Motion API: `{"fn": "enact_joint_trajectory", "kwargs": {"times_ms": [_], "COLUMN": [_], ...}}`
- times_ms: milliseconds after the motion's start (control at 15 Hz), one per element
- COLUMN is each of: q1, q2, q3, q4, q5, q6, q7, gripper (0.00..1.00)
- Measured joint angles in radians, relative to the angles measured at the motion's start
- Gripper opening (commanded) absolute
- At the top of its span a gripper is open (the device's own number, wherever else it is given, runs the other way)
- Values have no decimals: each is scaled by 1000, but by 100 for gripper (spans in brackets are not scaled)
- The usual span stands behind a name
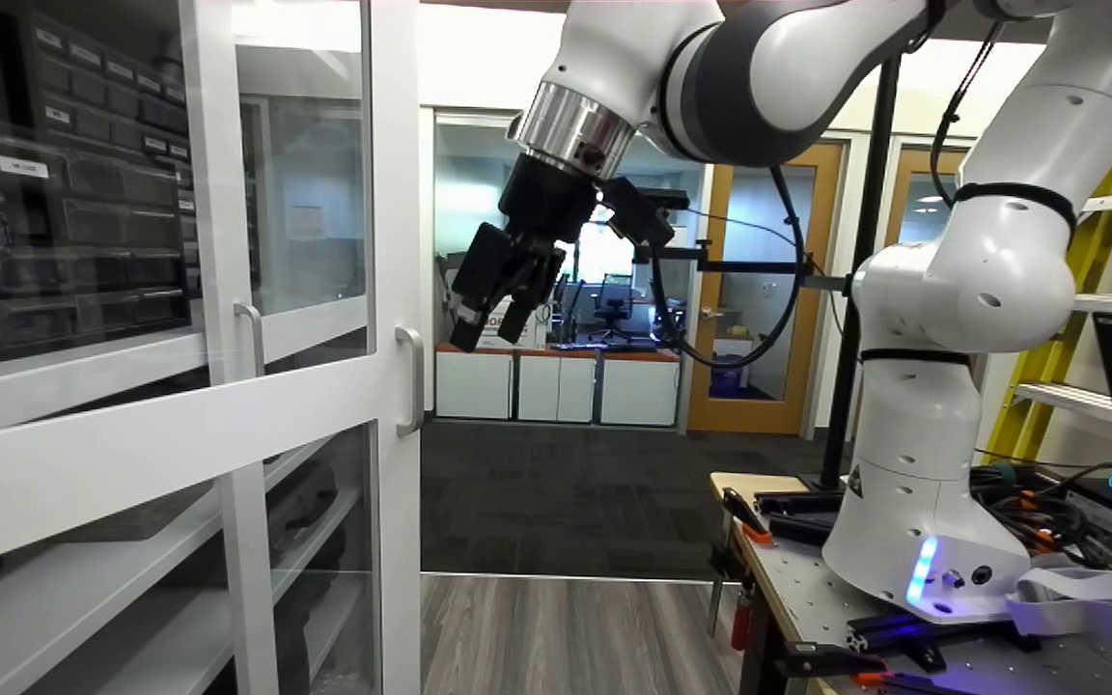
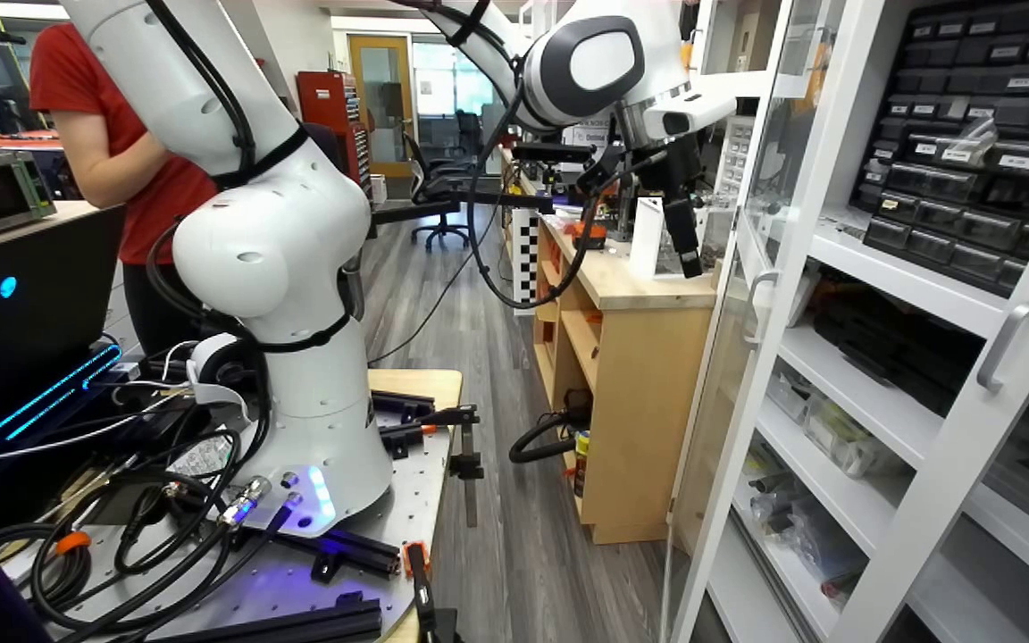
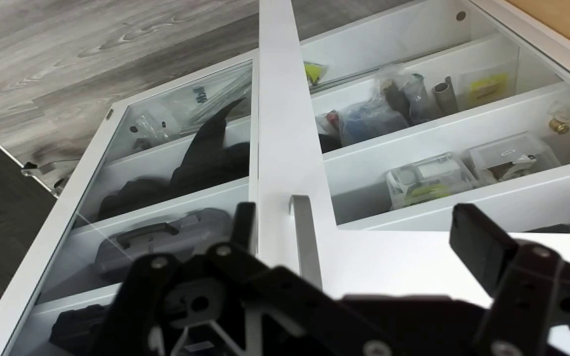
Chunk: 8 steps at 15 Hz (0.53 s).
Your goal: Push and close the glass door
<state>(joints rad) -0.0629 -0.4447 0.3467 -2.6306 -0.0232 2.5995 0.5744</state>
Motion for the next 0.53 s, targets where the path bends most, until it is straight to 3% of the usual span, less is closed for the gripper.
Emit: {"fn": "enact_joint_trajectory", "kwargs": {"times_ms": [533], "q1": [-36], "q2": [5], "q3": [4], "q4": [-2], "q5": [-99], "q6": [78], "q7": [37], "gripper": [100]}}
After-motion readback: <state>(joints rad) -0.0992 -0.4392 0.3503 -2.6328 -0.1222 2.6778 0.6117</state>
